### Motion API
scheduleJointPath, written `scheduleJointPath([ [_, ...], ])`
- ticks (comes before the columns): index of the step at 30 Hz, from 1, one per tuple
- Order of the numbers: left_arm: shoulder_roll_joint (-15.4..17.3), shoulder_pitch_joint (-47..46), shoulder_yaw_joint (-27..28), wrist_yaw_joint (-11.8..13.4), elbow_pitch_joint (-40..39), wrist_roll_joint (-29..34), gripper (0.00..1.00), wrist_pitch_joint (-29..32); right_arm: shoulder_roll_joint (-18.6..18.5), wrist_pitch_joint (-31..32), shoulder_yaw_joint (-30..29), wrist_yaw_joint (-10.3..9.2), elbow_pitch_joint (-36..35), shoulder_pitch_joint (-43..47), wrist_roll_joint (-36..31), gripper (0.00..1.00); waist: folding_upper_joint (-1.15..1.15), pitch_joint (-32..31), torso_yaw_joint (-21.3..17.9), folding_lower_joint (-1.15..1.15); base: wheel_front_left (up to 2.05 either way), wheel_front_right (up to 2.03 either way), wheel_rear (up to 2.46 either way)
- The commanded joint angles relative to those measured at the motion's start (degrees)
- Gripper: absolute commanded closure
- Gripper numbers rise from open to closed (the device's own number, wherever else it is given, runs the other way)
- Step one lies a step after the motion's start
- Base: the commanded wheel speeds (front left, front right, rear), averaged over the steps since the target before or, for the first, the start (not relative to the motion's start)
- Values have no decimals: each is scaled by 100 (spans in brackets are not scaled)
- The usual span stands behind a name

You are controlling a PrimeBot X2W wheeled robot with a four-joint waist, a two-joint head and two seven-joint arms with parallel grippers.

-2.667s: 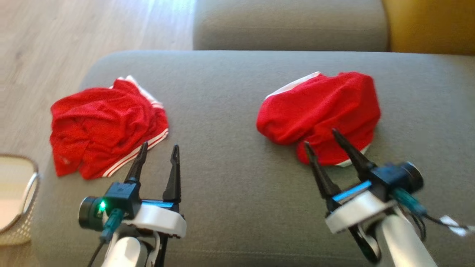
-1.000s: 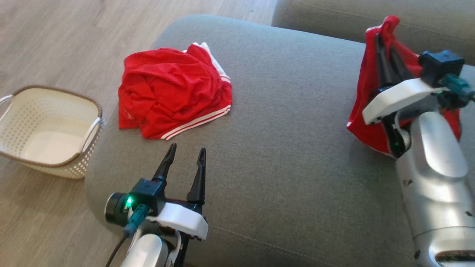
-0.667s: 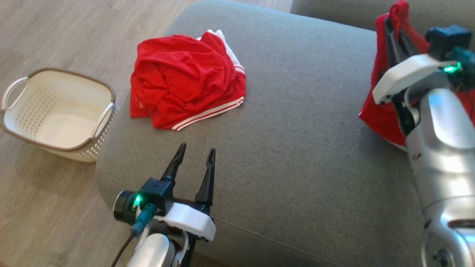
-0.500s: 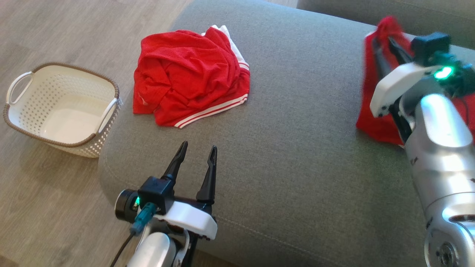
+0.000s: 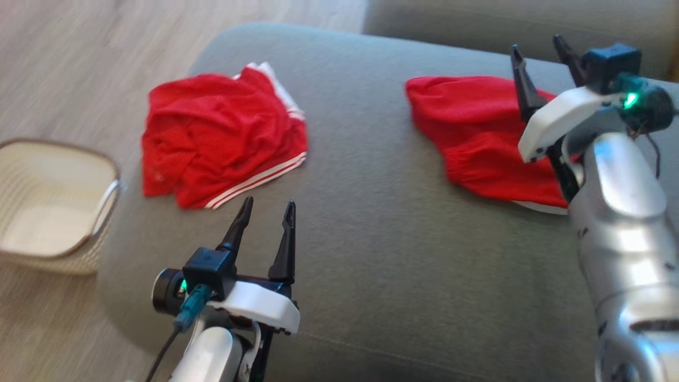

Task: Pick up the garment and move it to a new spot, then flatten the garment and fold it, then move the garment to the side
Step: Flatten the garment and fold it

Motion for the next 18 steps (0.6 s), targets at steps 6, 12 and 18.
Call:
scheduleJointPath([
  [6, -8, -58, 356, 6, -156, -53, 0, -45, 162, -52, 748, -2, -1303, 1058, 732, 0, 0, -438, -840, 0, 0, 0, 0],
  [12, -8, 38, 474, 24, -133, -147, 0, -45, 162, -53, 1055, -2, -2390, 2193, 1002, 0, 0, -507, -1354, 0, 0, 0, 0],
  [18, -8, 56, 515, 31, -13, -317, 0, -45, 174, -20, 1077, -2, -3216, 3007, 1277, 0, 0, -400, -1826, 0, 0, 0, 0],
])
